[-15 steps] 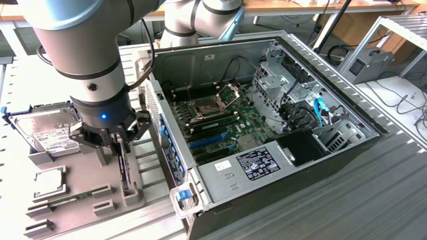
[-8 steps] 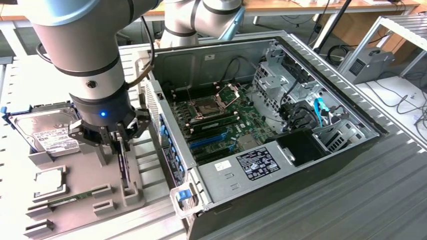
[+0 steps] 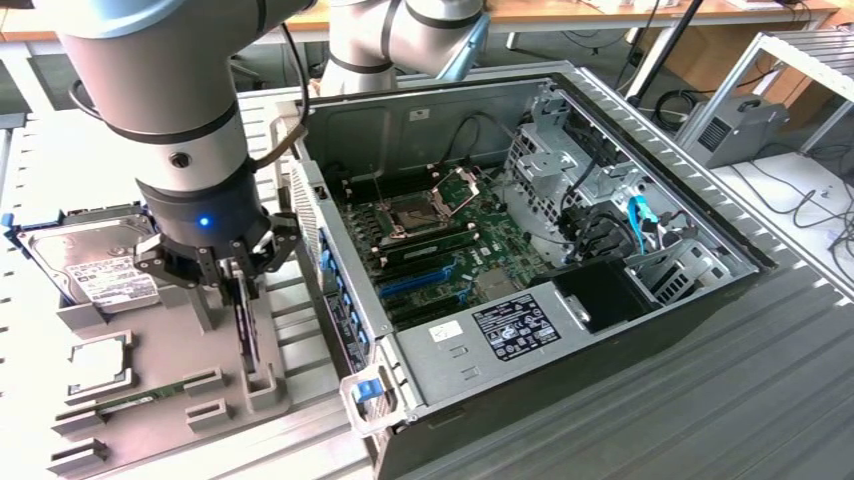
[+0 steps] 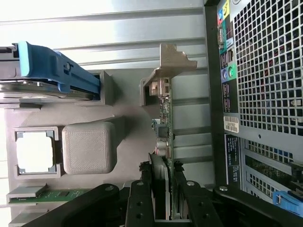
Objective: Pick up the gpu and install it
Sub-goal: 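Pick up the gpu and move the gpu toward the slot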
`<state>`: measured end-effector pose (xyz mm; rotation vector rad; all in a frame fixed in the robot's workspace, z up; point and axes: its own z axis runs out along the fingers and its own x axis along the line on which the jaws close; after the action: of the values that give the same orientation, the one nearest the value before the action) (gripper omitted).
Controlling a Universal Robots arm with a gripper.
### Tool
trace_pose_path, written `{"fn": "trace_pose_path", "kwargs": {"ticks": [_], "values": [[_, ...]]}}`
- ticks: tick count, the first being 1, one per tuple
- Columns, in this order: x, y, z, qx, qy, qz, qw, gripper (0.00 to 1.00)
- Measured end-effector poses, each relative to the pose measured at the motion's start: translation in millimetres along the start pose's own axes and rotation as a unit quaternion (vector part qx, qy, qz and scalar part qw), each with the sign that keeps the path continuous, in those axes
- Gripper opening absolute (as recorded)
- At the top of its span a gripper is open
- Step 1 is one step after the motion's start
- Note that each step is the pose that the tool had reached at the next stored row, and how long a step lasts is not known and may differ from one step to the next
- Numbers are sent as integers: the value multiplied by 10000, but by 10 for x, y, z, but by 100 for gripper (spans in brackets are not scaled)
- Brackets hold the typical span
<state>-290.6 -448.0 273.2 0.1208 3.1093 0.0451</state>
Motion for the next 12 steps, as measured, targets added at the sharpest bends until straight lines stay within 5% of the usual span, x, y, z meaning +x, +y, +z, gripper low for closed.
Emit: {"fn": "trace_pose_path", "kwargs": {"ticks": [12], "values": [[-2,9,-102,0,0,0,10000,29]]}}
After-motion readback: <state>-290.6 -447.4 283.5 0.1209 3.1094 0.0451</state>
